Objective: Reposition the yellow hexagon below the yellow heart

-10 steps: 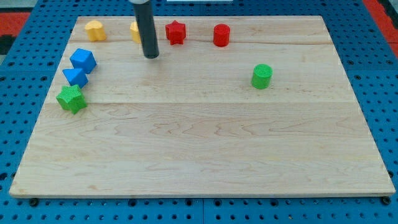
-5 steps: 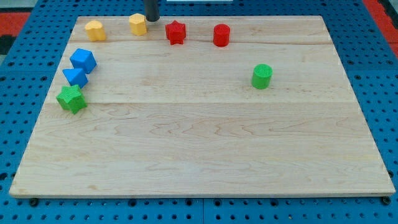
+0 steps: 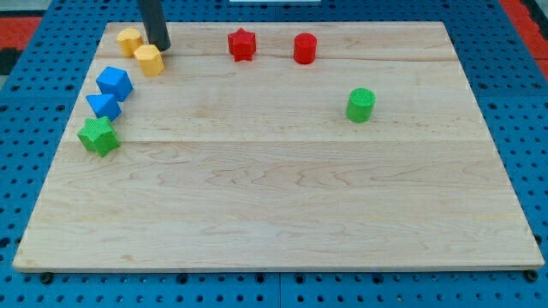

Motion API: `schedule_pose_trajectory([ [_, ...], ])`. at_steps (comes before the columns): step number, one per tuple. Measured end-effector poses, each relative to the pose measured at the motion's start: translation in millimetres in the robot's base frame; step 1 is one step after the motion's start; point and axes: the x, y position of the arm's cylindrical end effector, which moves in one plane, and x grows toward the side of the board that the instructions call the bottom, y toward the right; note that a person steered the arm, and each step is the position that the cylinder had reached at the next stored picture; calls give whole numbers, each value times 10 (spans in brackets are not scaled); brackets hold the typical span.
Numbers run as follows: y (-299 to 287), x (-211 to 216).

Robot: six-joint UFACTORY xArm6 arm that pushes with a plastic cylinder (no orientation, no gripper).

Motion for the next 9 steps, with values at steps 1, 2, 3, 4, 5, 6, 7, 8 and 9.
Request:
schedule_pose_trajectory([
  [1,0,35],
  [2,85,-17],
  [3,297,-123],
  [4,439,-149],
  [5,504,-143],
  [6,598,-80],
  [7,591,111],
  [8,485,233],
  [9,265,485],
])
